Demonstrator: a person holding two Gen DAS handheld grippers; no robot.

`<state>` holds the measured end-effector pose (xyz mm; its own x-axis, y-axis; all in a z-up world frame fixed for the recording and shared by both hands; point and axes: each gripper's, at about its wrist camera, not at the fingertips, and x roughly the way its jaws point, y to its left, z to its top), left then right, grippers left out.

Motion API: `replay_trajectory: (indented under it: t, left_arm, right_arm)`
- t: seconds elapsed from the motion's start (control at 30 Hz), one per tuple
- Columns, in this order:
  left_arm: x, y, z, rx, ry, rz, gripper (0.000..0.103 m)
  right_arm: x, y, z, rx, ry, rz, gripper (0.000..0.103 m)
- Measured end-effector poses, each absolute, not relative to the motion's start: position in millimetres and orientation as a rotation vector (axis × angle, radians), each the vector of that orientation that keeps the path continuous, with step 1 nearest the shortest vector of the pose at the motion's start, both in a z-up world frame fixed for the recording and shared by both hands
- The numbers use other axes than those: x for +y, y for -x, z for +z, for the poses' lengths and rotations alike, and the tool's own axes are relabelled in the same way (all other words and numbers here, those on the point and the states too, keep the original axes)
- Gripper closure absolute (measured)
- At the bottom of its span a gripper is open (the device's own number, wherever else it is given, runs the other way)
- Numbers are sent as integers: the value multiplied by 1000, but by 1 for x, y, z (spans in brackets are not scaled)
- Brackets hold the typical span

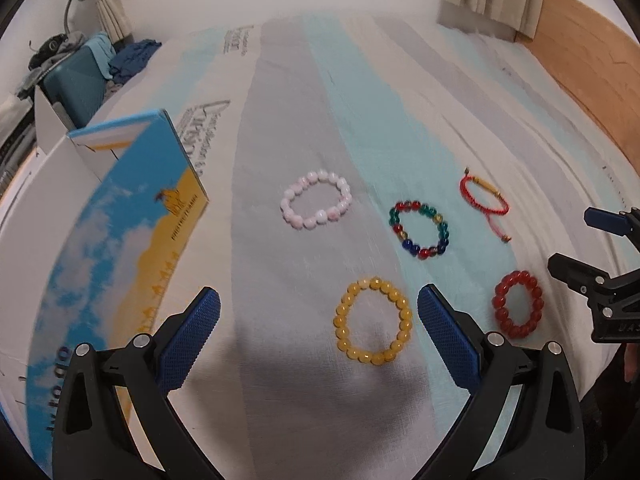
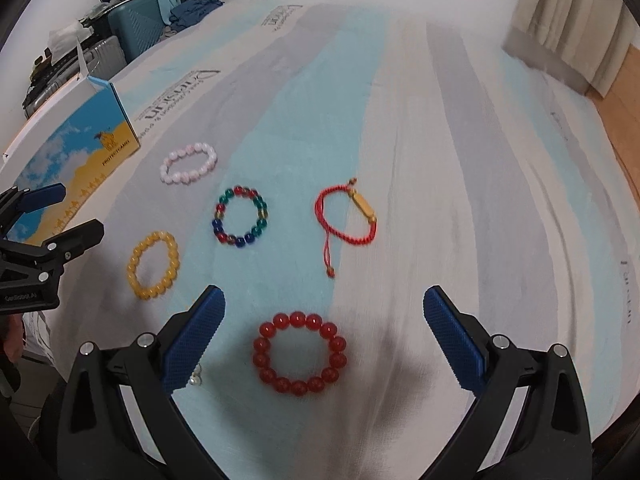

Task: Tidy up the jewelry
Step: 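Move both open tools back over the remaining bracelets on the bed, then grasp the yellow-bead bracelet with the left tool while the right tool grasps the red-bead bracelet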

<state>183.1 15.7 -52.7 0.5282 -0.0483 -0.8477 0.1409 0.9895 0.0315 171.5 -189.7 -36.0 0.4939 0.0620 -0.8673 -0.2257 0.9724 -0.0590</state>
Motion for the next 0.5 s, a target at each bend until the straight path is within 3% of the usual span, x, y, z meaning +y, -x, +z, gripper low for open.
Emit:
replay_trajectory:
  t: [0.37,0.5]
  left_arm:
    - [5,-189,-99,1070,-85,-120,6]
    - [1,-190,-111,1076,-96,-126,7]
  right_arm:
    - [-194,-168,-77,1127,139,215,16]
    - [-196,-169,-92,1159,137,214,24]
